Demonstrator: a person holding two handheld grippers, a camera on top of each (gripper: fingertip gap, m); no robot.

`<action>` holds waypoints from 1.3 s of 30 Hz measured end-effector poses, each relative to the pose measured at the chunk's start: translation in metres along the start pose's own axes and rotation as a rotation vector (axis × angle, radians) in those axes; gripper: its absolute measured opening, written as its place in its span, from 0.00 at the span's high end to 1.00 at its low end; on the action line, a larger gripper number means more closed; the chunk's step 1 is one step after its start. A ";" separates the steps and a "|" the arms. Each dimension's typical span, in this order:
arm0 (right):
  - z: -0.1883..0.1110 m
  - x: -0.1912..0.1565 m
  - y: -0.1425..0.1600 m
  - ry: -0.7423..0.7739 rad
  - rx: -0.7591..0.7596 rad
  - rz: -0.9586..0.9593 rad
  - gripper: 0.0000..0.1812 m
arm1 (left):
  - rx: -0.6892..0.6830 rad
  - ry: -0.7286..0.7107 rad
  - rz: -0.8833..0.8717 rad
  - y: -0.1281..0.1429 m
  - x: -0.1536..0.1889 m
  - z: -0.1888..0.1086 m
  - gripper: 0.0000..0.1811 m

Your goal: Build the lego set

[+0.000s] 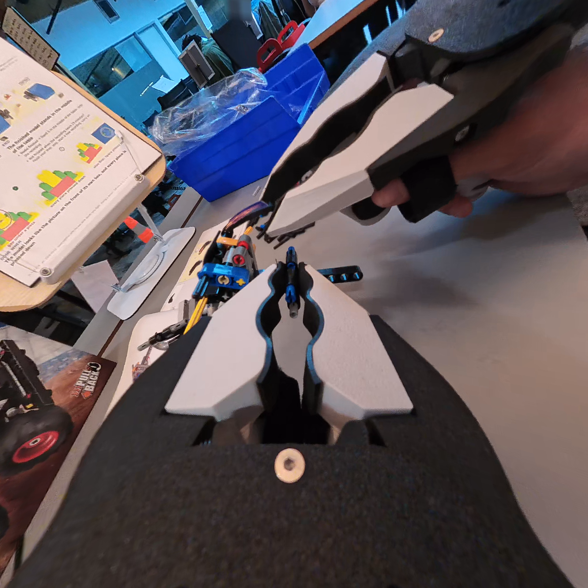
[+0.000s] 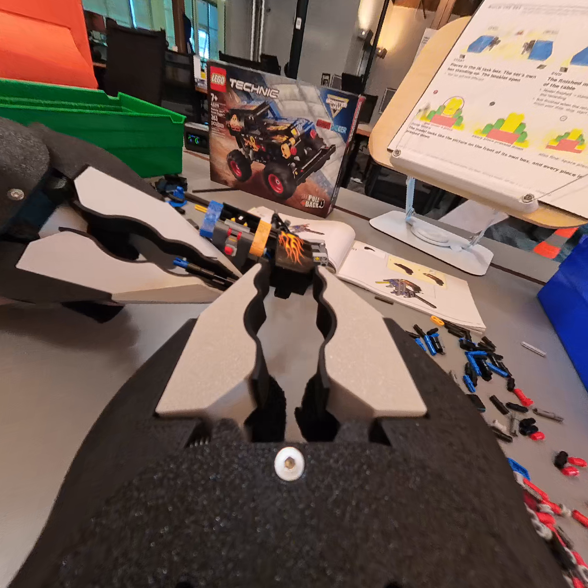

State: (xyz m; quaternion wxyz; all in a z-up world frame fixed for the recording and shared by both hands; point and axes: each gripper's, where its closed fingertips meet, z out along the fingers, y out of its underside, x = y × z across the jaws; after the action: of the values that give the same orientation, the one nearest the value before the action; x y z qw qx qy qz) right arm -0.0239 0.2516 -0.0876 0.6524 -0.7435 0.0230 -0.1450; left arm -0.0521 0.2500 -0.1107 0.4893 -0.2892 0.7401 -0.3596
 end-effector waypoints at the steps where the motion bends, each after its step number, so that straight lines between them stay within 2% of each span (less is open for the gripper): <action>1: 0.000 0.000 -0.002 -0.013 0.009 0.017 0.86 | 0.004 -0.004 -0.001 -0.001 -0.001 0.000 0.97; 5: 0.002 -0.015 -0.005 -0.147 0.038 0.097 0.86 | 0.010 0.005 -0.044 0.000 -0.002 0.000 0.97; 10: 0.004 -0.016 -0.004 -0.250 0.032 0.143 0.86 | 0.012 0.017 -0.081 0.003 -0.006 0.000 0.97; 15: -0.008 -0.018 -0.015 -0.461 0.067 0.263 0.80 | 0.062 0.040 -0.158 -0.003 -0.011 -0.005 0.97; 19: -0.011 -0.012 -0.013 -0.614 0.020 0.280 0.83 | 0.140 0.112 -0.272 -0.013 -0.012 -0.010 0.97; 23: -0.012 -0.027 -0.012 -0.818 -0.037 0.331 0.86 | 0.184 0.167 -0.329 -0.019 -0.009 -0.013 0.97; 25: -0.010 -0.028 -0.015 -0.857 -0.025 0.352 0.88 | 0.195 0.183 -0.333 -0.021 -0.008 -0.013 0.97; 28: -0.012 -0.028 -0.022 -0.927 0.014 0.393 0.96 | 0.200 0.196 -0.337 -0.022 -0.006 -0.014 0.97; 31: -0.013 -0.029 -0.019 -0.987 -0.006 0.429 0.96 | 0.226 0.232 -0.391 -0.024 -0.007 -0.016 0.97; 39: -0.013 -0.025 -0.017 -1.001 0.003 0.385 0.97 | 0.270 0.300 -0.521 -0.028 -0.010 -0.018 0.97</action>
State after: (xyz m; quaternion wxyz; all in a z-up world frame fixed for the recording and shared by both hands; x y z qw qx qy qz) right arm -0.0532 0.2472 -0.0741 0.5996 -0.7030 -0.1551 0.3495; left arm -0.0638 0.2461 -0.0783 0.3001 -0.3452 0.6508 -0.6060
